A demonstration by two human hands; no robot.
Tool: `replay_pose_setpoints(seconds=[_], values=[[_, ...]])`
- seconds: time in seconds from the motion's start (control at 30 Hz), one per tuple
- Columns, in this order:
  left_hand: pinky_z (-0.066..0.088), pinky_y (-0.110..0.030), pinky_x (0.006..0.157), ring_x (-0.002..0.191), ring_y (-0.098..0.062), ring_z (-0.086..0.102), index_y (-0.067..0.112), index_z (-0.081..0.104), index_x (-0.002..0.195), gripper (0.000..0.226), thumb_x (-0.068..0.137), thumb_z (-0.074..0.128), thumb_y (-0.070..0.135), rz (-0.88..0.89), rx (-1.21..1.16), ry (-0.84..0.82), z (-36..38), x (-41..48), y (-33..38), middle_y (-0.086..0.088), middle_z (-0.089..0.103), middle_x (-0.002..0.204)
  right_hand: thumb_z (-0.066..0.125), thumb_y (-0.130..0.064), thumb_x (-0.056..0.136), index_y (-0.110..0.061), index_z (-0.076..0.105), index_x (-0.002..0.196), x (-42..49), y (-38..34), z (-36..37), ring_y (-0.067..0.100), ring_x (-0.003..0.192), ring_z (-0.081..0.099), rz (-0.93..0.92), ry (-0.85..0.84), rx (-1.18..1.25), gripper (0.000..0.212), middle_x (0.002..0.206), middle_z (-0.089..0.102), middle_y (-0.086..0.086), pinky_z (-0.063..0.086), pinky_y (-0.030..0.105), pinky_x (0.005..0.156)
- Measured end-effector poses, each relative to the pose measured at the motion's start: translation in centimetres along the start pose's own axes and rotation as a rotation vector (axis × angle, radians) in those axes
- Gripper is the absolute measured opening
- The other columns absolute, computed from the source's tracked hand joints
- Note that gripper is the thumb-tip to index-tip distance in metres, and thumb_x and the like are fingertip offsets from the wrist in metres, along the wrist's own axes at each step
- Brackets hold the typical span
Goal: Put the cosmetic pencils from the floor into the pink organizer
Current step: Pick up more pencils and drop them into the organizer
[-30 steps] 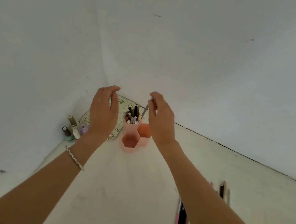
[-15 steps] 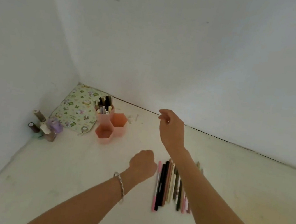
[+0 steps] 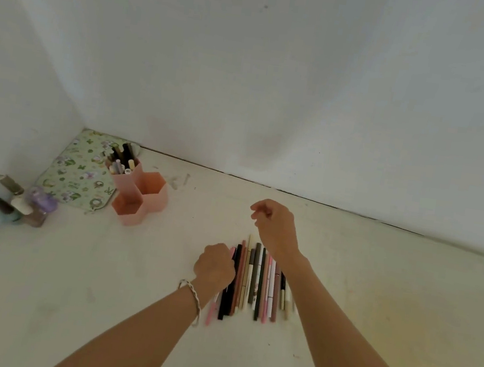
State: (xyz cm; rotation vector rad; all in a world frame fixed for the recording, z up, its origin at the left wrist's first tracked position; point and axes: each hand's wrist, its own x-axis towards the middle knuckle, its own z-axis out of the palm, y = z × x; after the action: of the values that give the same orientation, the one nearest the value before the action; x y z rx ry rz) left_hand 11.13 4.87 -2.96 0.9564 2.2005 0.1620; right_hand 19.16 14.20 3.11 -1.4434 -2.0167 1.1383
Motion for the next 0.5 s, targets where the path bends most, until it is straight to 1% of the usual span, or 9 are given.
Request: replay_pose_setpoints(seconds=[0.07, 0.1, 0.17, 0.2, 0.23, 0.3, 0.37, 0.43, 0.5], values=[[0.051, -0.032, 0.075, 0.088, -0.023, 0.065, 0.008, 0.061, 0.099, 0.023, 0.101, 0.050, 0.028, 0.028, -0.097, 0.007, -1.4, 0.3, -0.2, -0.009, 0.066, 0.101, 0.044, 0.001, 0.087, -0.019, 0.068, 0.091, 0.2, 0.2, -0.1, 0.029, 0.074, 0.066, -0.008, 0.008, -0.010, 0.031, 0.080, 0.068, -0.003, 0.053, 0.032, 0.067], [0.053, -0.034, 0.077, 0.082, -0.023, 0.065, 0.009, 0.059, 0.092, 0.025, 0.101, 0.049, 0.029, 0.052, -0.170, 0.030, -2.5, 0.7, -0.3, -0.009, 0.067, 0.094, 0.044, 0.000, 0.087, -0.019, 0.068, 0.091, 0.3, 0.3, -0.1, 0.026, 0.070, 0.065, -0.008, 0.017, -0.015, 0.031, 0.081, 0.069, -0.003, 0.052, 0.030, 0.064], [0.055, -0.039, 0.082, 0.081, -0.025, 0.066, 0.010, 0.056, 0.090, 0.021, 0.100, 0.051, 0.027, 0.105, -0.313, 0.117, -5.3, 1.3, -0.8, -0.009, 0.068, 0.092, 0.043, -0.002, 0.088, -0.019, 0.067, 0.093, 0.4, 0.6, 0.4, 0.016, 0.058, 0.058, 0.006, 0.010, -0.066, 0.030, 0.082, 0.068, -0.003, 0.046, 0.024, 0.055], [0.055, -0.040, 0.082, 0.083, -0.025, 0.067, 0.011, 0.056, 0.094, 0.017, 0.099, 0.052, 0.026, 0.135, -0.364, 0.180, -6.7, 1.5, -1.0, -0.008, 0.068, 0.093, 0.043, -0.004, 0.089, -0.018, 0.067, 0.096, 0.3, 0.7, 0.9, 0.013, 0.055, 0.056, 0.020, -0.030, -0.126, 0.028, 0.081, 0.067, -0.003, 0.045, 0.023, 0.054], [0.053, -0.038, 0.079, 0.083, -0.023, 0.066, 0.011, 0.055, 0.099, 0.014, 0.098, 0.053, 0.025, 0.171, -0.393, 0.247, -7.9, 1.4, -1.1, -0.005, 0.067, 0.092, 0.044, -0.005, 0.090, -0.016, 0.066, 0.101, 0.0, 0.9, 1.6, 0.012, 0.057, 0.057, 0.038, -0.097, -0.202, 0.028, 0.082, 0.066, -0.003, 0.046, 0.023, 0.057], [0.053, -0.036, 0.076, 0.080, -0.020, 0.066, 0.014, 0.054, 0.111, 0.016, 0.098, 0.053, 0.024, 0.251, -0.443, 0.335, -9.4, 1.1, -1.3, 0.000, 0.065, 0.089, 0.046, -0.006, 0.090, -0.012, 0.063, 0.110, -0.7, 1.1, 3.2, 0.019, 0.073, 0.064, 0.085, -0.225, -0.343, 0.028, 0.092, 0.065, 0.001, 0.052, 0.029, 0.068], [0.056, -0.039, 0.078, 0.080, -0.021, 0.068, 0.017, 0.050, 0.121, 0.024, 0.098, 0.053, 0.021, 0.306, -0.534, 0.354, -10.0, 0.5, -1.5, 0.000, 0.064, 0.086, 0.049, -0.005, 0.089, -0.005, 0.060, 0.112, -1.5, 1.2, 4.5, 0.026, 0.088, 0.066, 0.082, -0.273, -0.467, 0.025, 0.101, 0.067, 0.008, 0.056, 0.036, 0.078], [0.057, -0.041, 0.078, 0.080, -0.022, 0.068, 0.021, 0.045, 0.129, 0.032, 0.098, 0.054, 0.017, 0.335, -0.596, 0.358, -10.0, 0.2, -1.8, 0.001, 0.063, 0.084, 0.051, -0.006, 0.089, -0.003, 0.057, 0.109, -2.1, 1.3, 5.4, 0.026, 0.088, 0.065, 0.038, -0.301, -0.600, 0.021, 0.099, 0.066, 0.010, 0.054, 0.036, 0.078], [0.057, -0.040, 0.077, 0.078, -0.021, 0.068, 0.024, 0.044, 0.130, 0.034, 0.098, 0.054, 0.016, 0.347, -0.603, 0.376, -9.8, 0.1, -2.4, 0.001, 0.064, 0.084, 0.049, -0.005, 0.090, -0.007, 0.052, 0.102, -2.4, 1.3, 6.0, 0.022, 0.077, 0.059, -0.007, -0.324, -0.714, 0.012, 0.089, 0.061, 0.007, 0.052, 0.034, 0.075]])
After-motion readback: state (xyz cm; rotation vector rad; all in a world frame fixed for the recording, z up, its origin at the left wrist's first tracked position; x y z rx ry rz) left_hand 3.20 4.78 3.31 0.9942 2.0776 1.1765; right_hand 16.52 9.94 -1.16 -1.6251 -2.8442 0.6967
